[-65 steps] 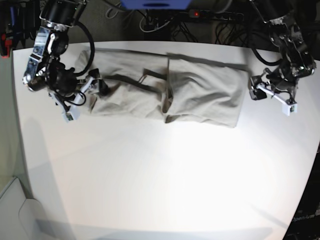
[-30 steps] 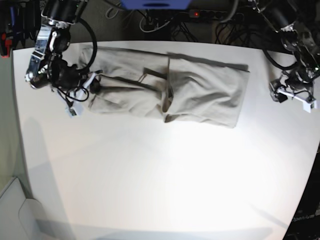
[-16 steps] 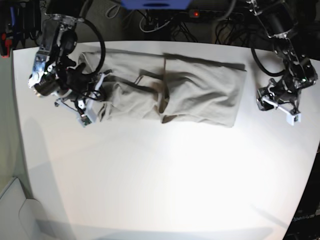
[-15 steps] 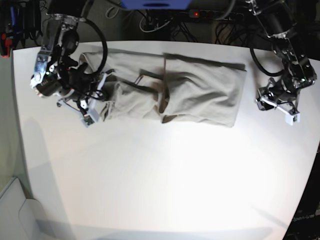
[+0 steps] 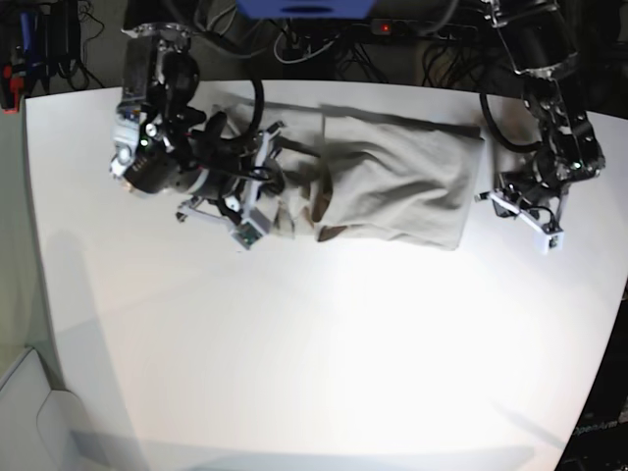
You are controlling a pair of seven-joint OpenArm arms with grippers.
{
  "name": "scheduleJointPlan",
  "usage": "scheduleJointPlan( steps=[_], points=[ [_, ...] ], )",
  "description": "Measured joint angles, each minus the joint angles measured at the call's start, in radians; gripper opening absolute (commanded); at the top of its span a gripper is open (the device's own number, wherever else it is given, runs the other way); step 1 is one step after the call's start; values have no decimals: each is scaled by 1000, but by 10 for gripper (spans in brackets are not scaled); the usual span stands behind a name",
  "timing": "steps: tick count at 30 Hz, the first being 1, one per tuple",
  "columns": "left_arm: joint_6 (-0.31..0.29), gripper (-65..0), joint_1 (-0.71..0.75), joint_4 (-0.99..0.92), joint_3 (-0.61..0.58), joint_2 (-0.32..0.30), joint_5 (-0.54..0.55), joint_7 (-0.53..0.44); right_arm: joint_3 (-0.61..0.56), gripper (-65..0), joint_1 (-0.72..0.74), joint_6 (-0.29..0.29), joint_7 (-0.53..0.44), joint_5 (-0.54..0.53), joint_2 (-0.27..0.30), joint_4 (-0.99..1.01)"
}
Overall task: Layout the t-shirt on the table in an organized manner, then fold the t-shirt properly
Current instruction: 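Push the right gripper's held end toward the folded middle, then grasp the strip end with the right gripper and fold it onto the left half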
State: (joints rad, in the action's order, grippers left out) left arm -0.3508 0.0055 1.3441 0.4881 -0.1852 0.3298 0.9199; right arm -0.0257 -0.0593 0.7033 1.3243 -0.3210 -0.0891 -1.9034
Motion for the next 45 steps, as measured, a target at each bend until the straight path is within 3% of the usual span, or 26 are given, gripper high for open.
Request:
scheduleJointPlan(
  steps=[5, 11, 17, 21, 29, 32, 38, 41, 45],
  points=[
    [3, -649, 14, 6, -32, 39, 29, -32, -49, -650, 5, 0, 5, -1, -54, 0],
    [-4, -649, 24, 6, -33, 73, 47, -43, -146, -650, 75, 0, 4, -1, -60, -2],
    [-6, -649, 39, 10, -32, 83, 60, -60, -230, -650, 106, 0, 10, -125, -58, -2],
    [-10, -649, 47, 13, -33, 88, 66, -63, -299, -650, 102, 0, -4, -148, -58, 0],
    [-13, -649, 54, 17, -32, 103, 71, -71, -452, -650, 148, 0, -149, -154, -57, 133],
    [-16, -649, 64, 19, -33, 108, 77, -88, -494, -615, 175, 0, -188, -179, -57, 233],
    [-20, -649, 97, 45, -30, 135, 93, -90, -450, -519, 218, 1, -248, -241, -56, 335],
    [-21, -649, 138, 97, -33, 142, 92, -73, -393, -536, 227, 0, -252, -243, -56, 334],
    [-23, -649, 183, 152, -33, 146, 85, -46, -342, -608, 253, 0, -245, -237, -55, 342]
  ],
)
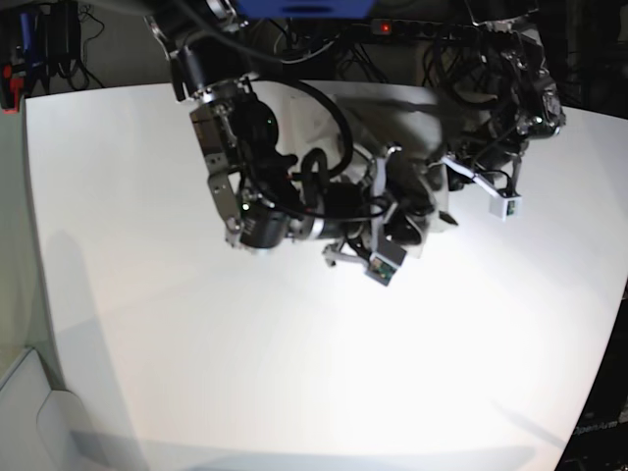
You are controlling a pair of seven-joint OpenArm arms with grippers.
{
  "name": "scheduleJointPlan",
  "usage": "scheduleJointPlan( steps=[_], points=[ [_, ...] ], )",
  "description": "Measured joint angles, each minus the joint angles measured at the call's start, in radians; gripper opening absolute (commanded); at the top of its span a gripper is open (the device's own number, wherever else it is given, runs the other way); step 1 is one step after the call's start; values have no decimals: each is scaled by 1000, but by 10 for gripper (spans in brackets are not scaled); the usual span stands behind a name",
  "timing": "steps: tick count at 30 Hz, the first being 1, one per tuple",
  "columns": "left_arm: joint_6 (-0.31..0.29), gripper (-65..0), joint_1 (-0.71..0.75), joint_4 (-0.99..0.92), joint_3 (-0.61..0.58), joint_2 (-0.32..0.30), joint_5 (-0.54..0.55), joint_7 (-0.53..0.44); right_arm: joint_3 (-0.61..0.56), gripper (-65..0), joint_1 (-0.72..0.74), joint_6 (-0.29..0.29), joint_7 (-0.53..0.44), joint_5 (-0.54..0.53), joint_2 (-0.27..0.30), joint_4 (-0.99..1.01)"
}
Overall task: Layout the t-shirt on the table in an organized manner, then fold the t-shirt properly
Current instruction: 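Grasp the strip end with the right gripper and fold it onto the left half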
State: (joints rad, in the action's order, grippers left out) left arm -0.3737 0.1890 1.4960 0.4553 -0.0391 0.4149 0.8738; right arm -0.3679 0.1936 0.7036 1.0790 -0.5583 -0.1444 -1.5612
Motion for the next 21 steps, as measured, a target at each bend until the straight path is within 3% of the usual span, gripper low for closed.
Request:
scheduleJointPlan(
  steps=[3, 8, 19, 21],
  points=[
    [-2, -649, 13, 14, 23, 3, -1, 11, 0, -623, 13, 0, -14, -4, -1, -2],
    [-13, -649, 24, 14, 93, 5, 18, 23, -2, -585, 5, 0, -8, -4, 0, -1],
    [-11, -649, 84, 95, 97, 40, -29, 29, -2, -554, 23, 0, -59, -4, 0, 101],
    [-8, -649, 94, 110, 97, 42, -32, 39, -4, -524, 29, 0, -59, -4, 0, 106]
  ],
)
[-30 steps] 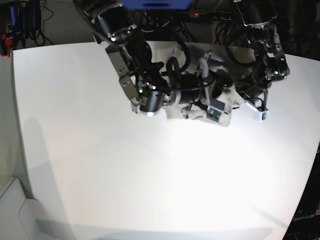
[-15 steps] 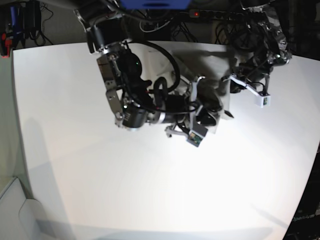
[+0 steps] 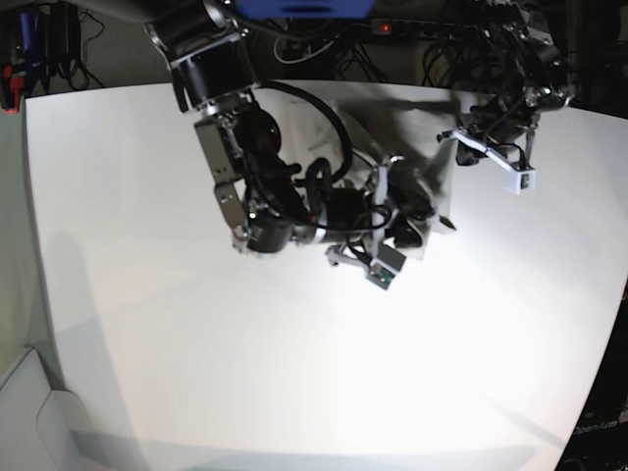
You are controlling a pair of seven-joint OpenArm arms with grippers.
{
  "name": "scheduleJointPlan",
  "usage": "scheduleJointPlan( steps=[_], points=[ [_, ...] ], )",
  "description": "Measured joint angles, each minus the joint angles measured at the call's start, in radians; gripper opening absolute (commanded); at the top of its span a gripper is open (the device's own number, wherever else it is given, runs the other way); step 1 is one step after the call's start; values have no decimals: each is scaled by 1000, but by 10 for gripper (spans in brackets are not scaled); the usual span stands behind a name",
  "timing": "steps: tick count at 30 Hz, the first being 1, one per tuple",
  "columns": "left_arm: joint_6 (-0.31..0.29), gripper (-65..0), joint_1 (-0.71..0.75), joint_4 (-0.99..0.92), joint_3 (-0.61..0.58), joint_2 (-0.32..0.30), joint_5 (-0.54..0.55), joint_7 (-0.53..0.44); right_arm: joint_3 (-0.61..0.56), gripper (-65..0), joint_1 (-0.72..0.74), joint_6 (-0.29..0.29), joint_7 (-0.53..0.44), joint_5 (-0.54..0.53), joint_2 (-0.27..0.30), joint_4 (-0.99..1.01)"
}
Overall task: Layout the t-shirt on the table in an organized manner, then fold the t-shirt properly
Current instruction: 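Grasp the strip end with the right gripper and fold it onto the left half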
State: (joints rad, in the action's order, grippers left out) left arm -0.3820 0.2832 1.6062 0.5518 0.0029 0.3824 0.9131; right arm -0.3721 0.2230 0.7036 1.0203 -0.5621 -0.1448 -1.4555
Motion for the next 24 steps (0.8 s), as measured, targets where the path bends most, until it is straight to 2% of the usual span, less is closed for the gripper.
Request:
scheduleJointPlan(
  steps=[6, 8, 15, 18, 20, 22, 24],
  points=[
    [2, -649, 19, 18, 0, -2, -2, 13, -4, -344, 11, 0, 6, -4, -1, 3],
    [2, -649, 21, 19, 1, -7, 8, 32, -4, -322, 11, 0, 16, -3, -2, 3],
    [2, -649, 67, 74, 16, -6, -3, 66, 1, -347, 9, 0, 37, -3, 0, -79],
    [6, -649, 116, 145, 76, -3, -42, 132, 3, -372, -18, -1, 26, -15, -3, -147],
    [13, -649, 122, 177, 120, -5, -61, 212, 3, -391, -44, 0, 31, -11, 1, -162],
    [13, -649, 122, 200, 162, -11, -68, 274, 2, -409, -69, 0, 30, -14, 19, -164],
    [13, -649, 122, 222, 195, -33, -73, 293, 5, -433, -101, 0, 30, -8, 37, -163]
  ],
)
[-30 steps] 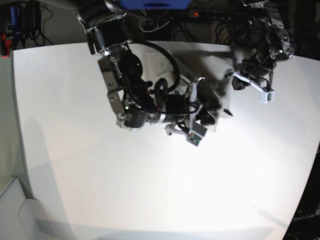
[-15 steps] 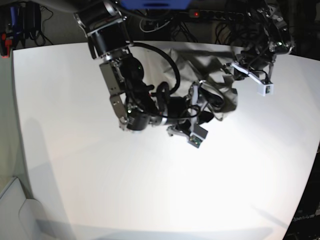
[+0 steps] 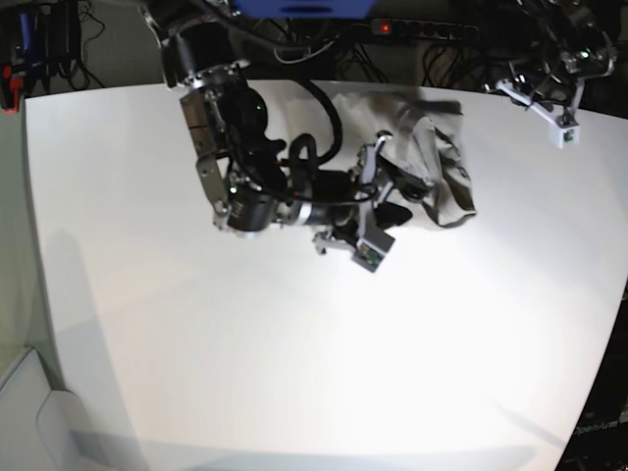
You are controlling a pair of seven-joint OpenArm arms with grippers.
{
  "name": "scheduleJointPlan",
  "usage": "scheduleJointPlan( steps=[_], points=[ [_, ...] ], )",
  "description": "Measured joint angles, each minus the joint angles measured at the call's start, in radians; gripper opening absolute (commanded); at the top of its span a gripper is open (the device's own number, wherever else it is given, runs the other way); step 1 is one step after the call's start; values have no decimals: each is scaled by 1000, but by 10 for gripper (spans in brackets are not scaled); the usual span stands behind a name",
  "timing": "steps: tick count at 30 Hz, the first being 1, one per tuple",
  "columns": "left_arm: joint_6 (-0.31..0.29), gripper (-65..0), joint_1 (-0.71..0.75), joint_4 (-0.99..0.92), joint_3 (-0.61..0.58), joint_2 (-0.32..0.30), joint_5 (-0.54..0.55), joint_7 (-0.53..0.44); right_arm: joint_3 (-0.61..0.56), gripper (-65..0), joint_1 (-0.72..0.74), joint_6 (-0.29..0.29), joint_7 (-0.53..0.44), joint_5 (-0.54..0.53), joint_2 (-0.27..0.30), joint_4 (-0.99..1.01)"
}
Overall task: Layout the t-shirt on the table in an organized manner, then fold the t-shirt properly
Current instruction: 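Grasp the strip end with the right gripper and fold it onto the left half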
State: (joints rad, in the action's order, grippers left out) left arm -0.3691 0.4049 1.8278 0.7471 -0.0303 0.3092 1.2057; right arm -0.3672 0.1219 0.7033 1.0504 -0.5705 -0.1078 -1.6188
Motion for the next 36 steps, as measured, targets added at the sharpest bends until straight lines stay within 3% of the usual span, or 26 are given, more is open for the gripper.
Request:
scheduleJointPlan(
  steps=[8, 16, 20, 27, 32, 33, 36],
  points=[
    [2, -649, 14, 85, 10, -3, 9, 48, -1, -535, -84, 0, -16, 5, 0, 9],
    [2, -649, 18, 106, 10, -3, 8, 56, -4, -540, -89, 0, -105, 14, 33, 182],
    [2, -649, 23, 106, 10, -3, 10, 54, -8, -539, -84, 0, -122, 8, 22, 197],
    [2, -649, 38, 109, 10, -5, 9, 55, -134, -536, -42, 0, -253, 3, -17, 347],
    [2, -649, 47, 110, 10, -5, 11, 51, -256, -536, 3, 0, -255, 12, -28, 418],
    [-2, -649, 50, 110, 10, -5, 10, 54, -285, -536, 7, 0, -245, 18, -29, 405],
    [-98, -647, 58, 110, 10, -5, 53, 59, -299, -536, 11, 1, -209, 10, -27, 284]
  ],
)
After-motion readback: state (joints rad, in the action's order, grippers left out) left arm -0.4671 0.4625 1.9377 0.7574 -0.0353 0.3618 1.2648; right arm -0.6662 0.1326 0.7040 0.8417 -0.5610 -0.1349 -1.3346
